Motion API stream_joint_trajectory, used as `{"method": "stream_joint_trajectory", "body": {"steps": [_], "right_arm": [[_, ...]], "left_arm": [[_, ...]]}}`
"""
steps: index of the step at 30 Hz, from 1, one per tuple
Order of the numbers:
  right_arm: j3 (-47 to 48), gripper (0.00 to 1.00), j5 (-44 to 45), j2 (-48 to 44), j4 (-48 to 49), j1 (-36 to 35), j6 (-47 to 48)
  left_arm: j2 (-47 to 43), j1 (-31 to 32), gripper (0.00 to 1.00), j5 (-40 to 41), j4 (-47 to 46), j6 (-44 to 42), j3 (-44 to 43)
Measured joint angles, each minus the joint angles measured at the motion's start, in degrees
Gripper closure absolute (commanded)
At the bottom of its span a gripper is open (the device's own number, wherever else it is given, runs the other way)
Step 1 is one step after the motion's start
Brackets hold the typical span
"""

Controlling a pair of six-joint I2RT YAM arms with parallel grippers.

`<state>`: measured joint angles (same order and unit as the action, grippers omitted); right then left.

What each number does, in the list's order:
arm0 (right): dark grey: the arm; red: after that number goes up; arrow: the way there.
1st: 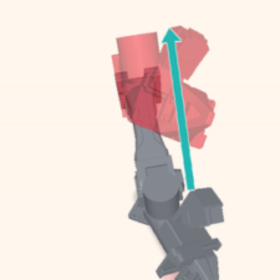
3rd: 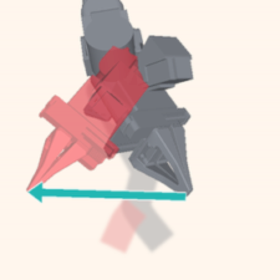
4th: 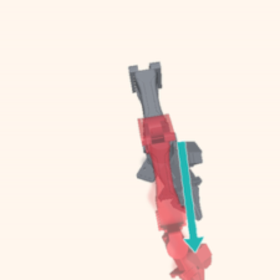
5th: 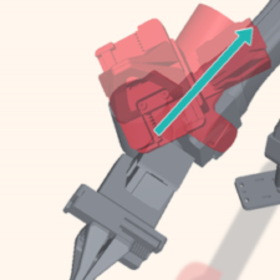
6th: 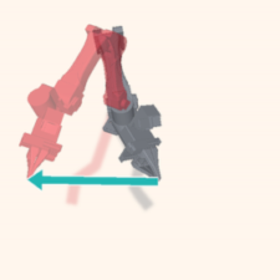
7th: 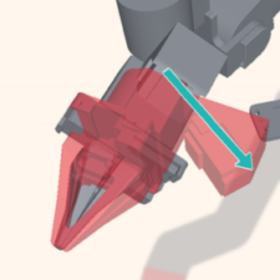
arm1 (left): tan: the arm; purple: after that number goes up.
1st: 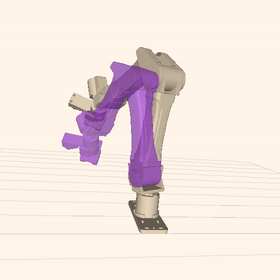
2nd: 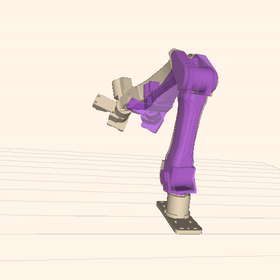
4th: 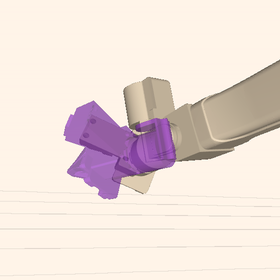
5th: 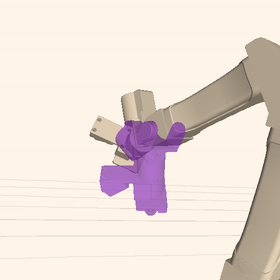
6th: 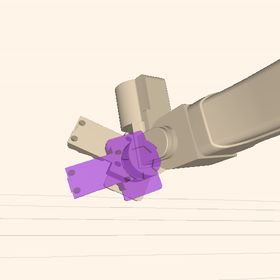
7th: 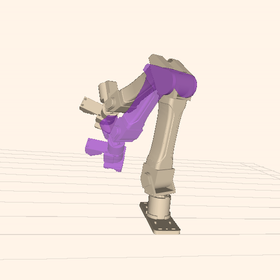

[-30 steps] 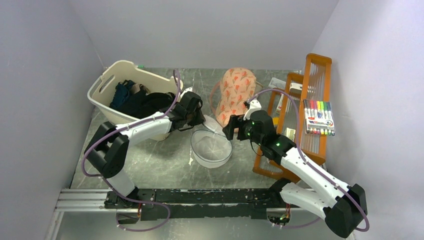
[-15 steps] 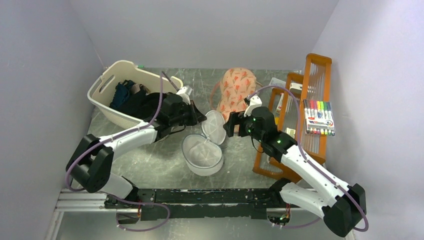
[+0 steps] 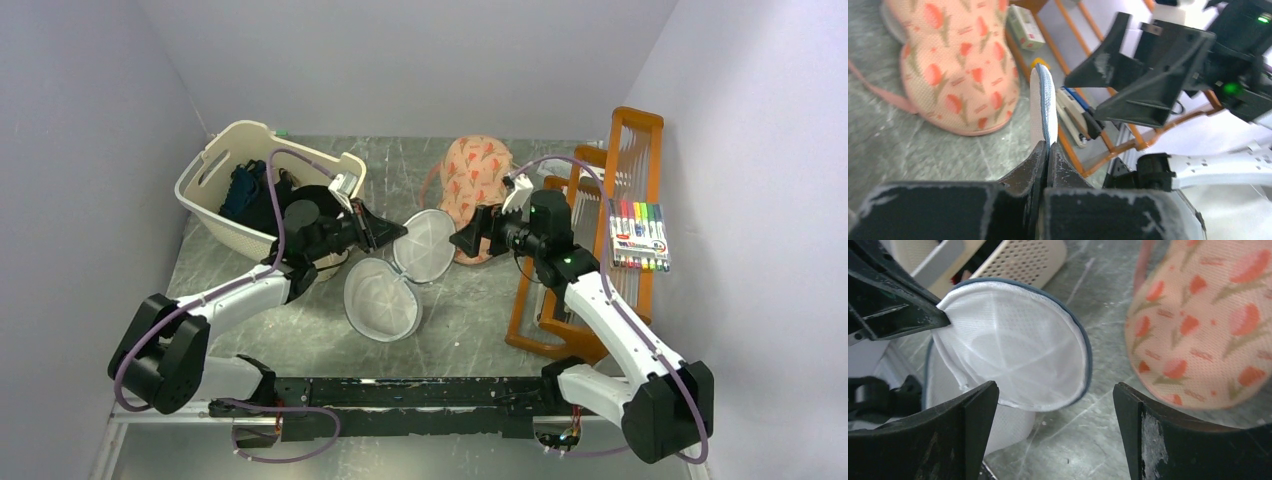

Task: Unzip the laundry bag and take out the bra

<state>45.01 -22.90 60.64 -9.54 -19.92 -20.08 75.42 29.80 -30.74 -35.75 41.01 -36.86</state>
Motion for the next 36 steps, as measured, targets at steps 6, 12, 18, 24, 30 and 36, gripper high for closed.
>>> {"method": "stream_joint_trajectory", "body": {"steps": [6, 12, 18, 24, 30, 36], "right_arm": [[-0.1, 0.29, -10.7, 2.0, 4.5, 1.7, -0.4], [-1.0, 0.33, -14.8, 2.2, 7.0, 4.2, -0.3], [-3.0, 0.51, -21.6, 2.1, 12.0, 5.2, -1.8], [-7.8, 0.85, -25.4, 0.1, 18.6, 5.4, -3.9], [-8.0, 1.00, -23.6, -0.2, 14.6, 5.5, -3.5], [-2.3, 1.00, -12.6, -2.6, 2.4, 5.5, 0.7]], "left_arm": [[0.7, -0.1, 0.93, -7.0, -12.5, 3.8, 2.8], [0.8, -0.4, 0.93, -9.9, -20.3, 7.1, 5.7], [1.7, -0.6, 0.93, -11.1, -24.4, 9.2, 6.3], [3.6, -1.1, 0.93, -12.0, -26.6, 10.6, 6.2], [4.4, -1.3, 0.41, -10.8, -21.9, 8.4, 5.5], [1.9, -1.3, 0.04, -5.2, -7.5, 1.9, 2.9]]}}
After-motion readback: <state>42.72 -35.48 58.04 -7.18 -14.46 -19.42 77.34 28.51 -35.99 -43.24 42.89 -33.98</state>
